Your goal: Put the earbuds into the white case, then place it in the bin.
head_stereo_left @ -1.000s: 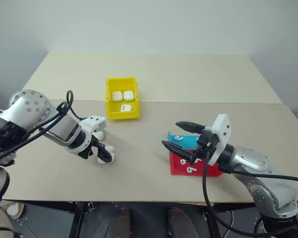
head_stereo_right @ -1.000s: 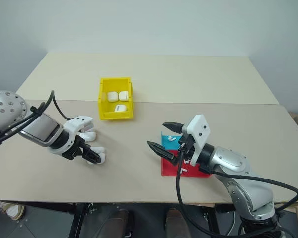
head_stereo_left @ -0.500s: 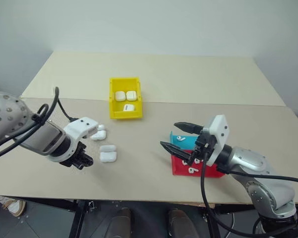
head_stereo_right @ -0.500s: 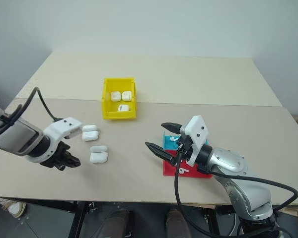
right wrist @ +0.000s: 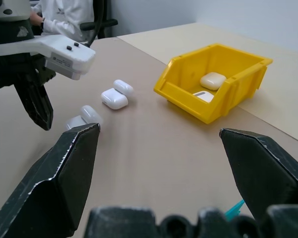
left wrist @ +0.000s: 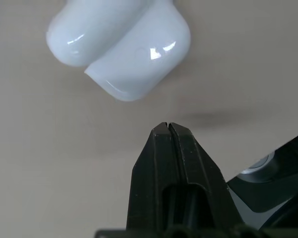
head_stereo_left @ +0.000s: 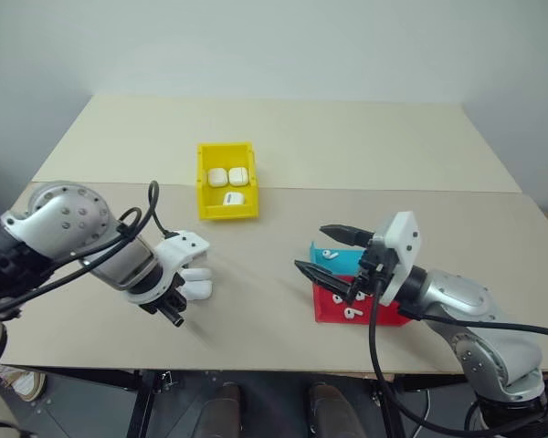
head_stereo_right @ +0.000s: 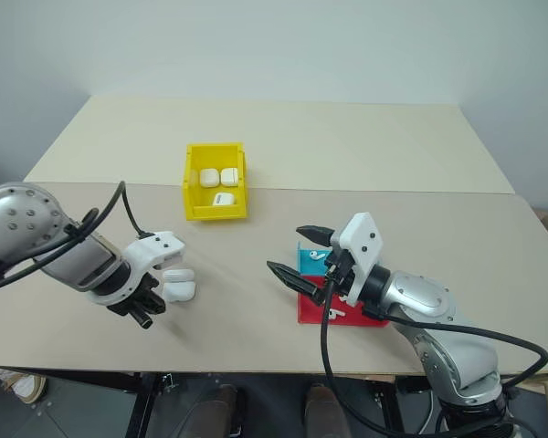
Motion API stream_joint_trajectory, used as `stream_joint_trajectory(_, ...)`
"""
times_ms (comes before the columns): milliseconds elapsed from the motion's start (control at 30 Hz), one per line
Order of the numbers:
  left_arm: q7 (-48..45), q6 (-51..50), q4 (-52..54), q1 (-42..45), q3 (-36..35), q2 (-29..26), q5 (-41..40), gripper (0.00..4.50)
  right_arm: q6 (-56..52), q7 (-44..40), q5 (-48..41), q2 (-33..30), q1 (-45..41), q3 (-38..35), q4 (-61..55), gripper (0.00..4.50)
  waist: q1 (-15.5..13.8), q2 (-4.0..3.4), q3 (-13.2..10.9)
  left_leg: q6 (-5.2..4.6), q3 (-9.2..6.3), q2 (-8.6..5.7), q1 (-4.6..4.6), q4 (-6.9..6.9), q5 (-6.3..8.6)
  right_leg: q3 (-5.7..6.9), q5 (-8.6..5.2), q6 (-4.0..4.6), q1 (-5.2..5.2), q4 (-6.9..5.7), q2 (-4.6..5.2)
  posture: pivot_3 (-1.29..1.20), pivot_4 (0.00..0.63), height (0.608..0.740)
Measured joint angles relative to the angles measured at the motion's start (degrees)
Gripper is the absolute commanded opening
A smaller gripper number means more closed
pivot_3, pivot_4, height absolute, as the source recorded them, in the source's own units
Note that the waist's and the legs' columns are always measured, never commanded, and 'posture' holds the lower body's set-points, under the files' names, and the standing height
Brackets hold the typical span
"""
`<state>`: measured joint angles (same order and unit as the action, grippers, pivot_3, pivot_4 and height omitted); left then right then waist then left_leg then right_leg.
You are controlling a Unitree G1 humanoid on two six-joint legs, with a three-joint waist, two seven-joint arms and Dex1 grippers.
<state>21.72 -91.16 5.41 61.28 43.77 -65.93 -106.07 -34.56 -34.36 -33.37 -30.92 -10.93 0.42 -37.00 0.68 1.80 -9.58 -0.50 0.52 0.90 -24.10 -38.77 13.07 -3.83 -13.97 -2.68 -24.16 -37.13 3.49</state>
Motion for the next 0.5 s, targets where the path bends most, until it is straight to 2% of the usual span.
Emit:
stream_joint_trajectory(133,1.89,0.2,-1.89,-2.88,-0.96,3.04,2.59,0.03,0.0,-0.06,0.0,0.0,-0.01,0.0,0.0,4.5,0.0,0.0,0.0,0.0,-0.19,0.0,0.02,-0.01,0.0,-0.01,0.0,0.0,0.01,-0.02,0.0,0.0,0.15,0.74)
stream_joint_trajectory(500,3.84,-0.78,-3.24,-5.21,-7.01,5.7,7.59,0.03,0.0,-0.23,-0.14,0.0,-0.01,-0.02,-0.01,4.5,0.0,-0.01,0.01,0.0,-0.25,-0.03,0.07,0.0,0.0,-0.02,0.0,0.0,0.05,-0.04,0.01,0.0,0.15,0.74)
